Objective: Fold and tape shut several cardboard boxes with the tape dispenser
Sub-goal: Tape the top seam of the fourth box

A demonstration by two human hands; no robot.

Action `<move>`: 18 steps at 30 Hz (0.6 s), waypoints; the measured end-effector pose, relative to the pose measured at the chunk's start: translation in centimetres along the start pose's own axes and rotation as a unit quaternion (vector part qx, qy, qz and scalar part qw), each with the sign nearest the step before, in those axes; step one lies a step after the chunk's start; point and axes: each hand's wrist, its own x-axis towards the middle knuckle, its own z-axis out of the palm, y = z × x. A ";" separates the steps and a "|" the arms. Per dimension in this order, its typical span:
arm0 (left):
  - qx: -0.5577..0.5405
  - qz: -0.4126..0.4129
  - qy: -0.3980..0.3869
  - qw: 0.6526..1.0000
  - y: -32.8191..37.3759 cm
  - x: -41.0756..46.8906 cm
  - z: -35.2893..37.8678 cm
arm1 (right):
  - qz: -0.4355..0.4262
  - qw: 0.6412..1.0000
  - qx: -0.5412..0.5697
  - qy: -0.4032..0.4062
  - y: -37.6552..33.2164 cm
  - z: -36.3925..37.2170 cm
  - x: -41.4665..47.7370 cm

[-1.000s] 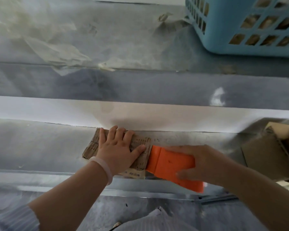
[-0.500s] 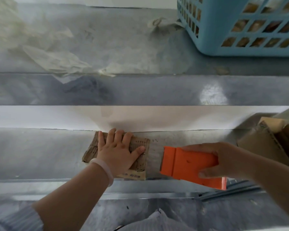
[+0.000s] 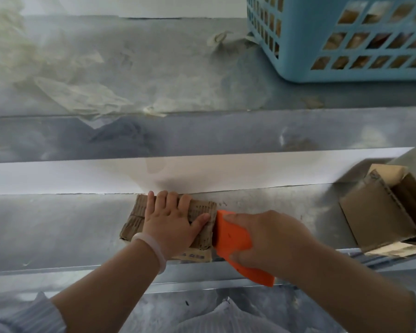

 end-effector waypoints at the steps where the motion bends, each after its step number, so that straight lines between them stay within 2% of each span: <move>1: 0.003 0.001 -0.004 1.000 0.0 -0.1 0.0 | 0.005 1.000 -0.015 0.006 -0.2 0.7 0.2; 3: 0.005 0.008 -0.010 1.000 0.0 -0.3 0.1 | 0.023 0.999 -0.041 0.009 -0.3 2.4 0.7; 5: -0.002 0.013 -0.012 1.000 -0.1 -0.4 0.0 | 0.054 0.998 -0.009 0.016 -0.1 3.4 1.1; 8: -0.009 0.009 -0.011 1.000 -0.2 -0.4 -0.1 | 0.079 0.994 0.045 0.060 0.5 3.3 1.4; 10: -0.009 0.010 -0.009 1.000 -0.3 -0.5 0.0 | 0.091 0.990 0.035 0.097 1.3 3.5 1.4; 13: -0.021 0.011 0.002 1.000 -0.5 -0.6 -0.1 | 0.068 0.981 -0.105 0.145 3.3 5.0 1.4; 15: -0.034 0.011 0.003 0.999 -0.6 -0.6 -0.2 | 0.038 0.970 -0.198 0.132 4.8 5.7 1.6; 18: -0.057 0.008 -0.006 0.998 -0.6 -0.5 -0.5 | 0.032 0.963 -0.232 0.132 7.1 6.3 2.8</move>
